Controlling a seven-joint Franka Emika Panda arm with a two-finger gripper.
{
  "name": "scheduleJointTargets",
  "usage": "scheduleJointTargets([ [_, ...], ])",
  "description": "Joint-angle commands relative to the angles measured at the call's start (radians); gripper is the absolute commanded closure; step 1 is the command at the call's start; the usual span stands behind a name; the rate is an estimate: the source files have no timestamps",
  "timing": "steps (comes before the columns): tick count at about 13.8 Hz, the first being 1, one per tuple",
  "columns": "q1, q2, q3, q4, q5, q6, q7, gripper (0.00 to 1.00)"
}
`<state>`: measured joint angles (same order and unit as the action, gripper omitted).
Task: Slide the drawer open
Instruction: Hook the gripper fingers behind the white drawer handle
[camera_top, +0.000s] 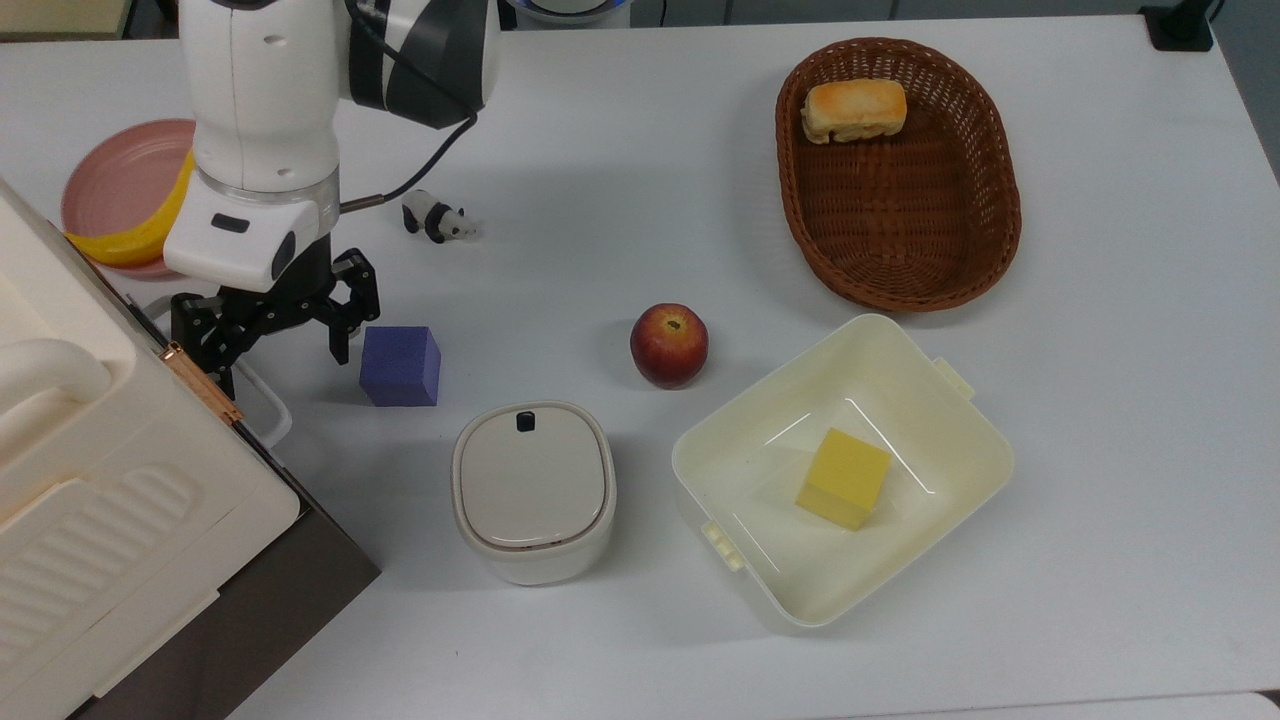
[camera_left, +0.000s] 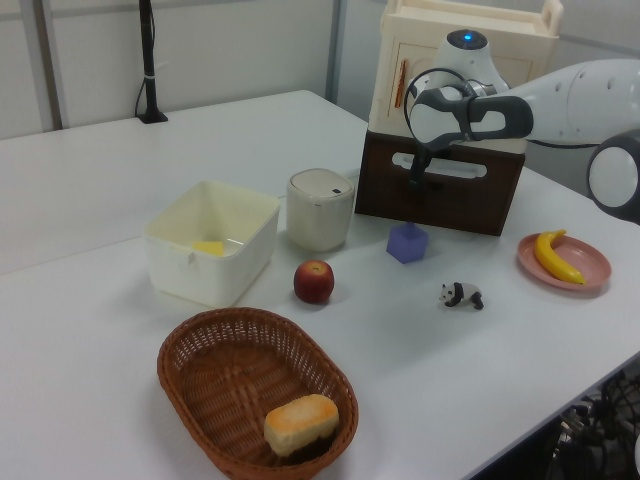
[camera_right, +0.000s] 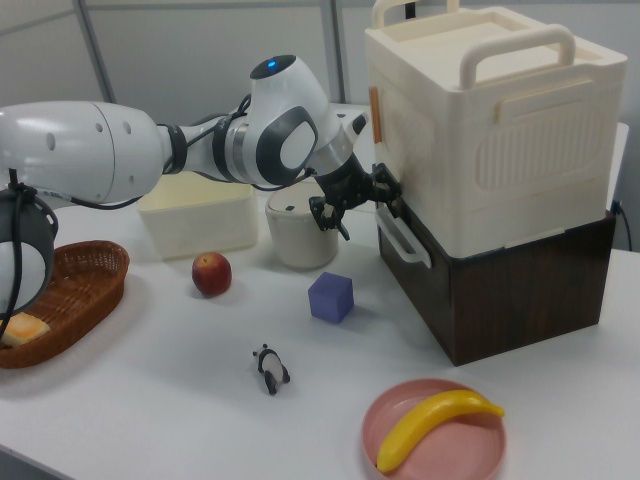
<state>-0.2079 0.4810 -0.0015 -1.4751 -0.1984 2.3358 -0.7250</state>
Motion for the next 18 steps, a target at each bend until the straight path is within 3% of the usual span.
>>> scheduleJointTargets([
  [1,-0.002,-0.001,-0.005,-0.008,-0.027,0.025,-0.025,0.0],
  [18,0.004,-0.027,-0.009,-0.064,-0.053,0.023,-0.025,0.0],
])
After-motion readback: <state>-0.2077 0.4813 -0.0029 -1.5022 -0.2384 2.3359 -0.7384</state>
